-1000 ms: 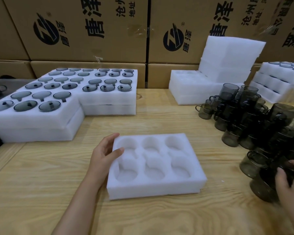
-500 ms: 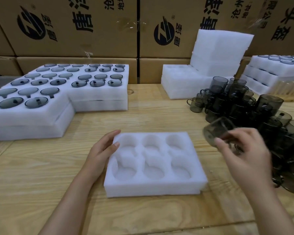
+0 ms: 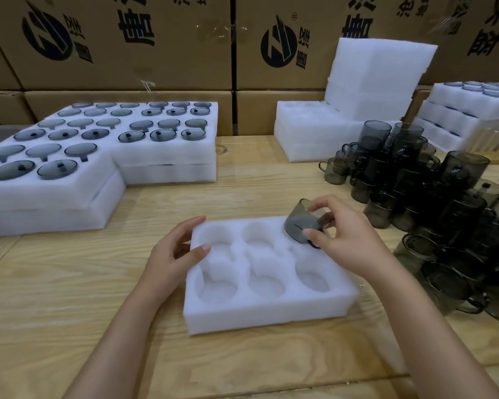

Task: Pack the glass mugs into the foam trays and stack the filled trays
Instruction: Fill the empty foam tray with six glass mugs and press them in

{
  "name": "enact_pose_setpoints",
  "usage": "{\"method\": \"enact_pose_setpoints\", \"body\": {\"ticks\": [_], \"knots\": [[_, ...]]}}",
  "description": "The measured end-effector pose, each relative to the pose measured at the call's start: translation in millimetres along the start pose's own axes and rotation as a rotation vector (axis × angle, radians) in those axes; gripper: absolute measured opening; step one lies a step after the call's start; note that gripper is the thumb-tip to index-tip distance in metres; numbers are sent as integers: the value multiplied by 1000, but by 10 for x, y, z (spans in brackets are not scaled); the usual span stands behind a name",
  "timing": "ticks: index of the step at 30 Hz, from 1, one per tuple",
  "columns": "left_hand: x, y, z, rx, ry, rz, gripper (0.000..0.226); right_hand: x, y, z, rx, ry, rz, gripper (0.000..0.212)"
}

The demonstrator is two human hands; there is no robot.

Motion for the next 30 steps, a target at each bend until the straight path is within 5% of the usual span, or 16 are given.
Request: {"method": "enact_pose_setpoints", "body": {"ticks": [5,16,22,30], "knots": [[-2,-2,-9,11,-7,1,59,-115,73,49,65,-180,131,61],[3,-25,-36,19,-37,6,55,-213,203,98,93,-330,357,61],[-3,-44,-69,25,-75,25,56,-171,254,144,84,-206,439,58],[-9,-39,-66,47,-65,29,54,-222,366,49,23,-117,396,35]]}}
Point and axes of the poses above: each hand's wrist, its own y-axis towards the middle knuckle, its own x-axis out of the back of the hand, z = x × y, the point moved 7 cm from there along y, towards the middle knuckle, and after that the axes turned 15 degrees about y, right-handed, at the moved point
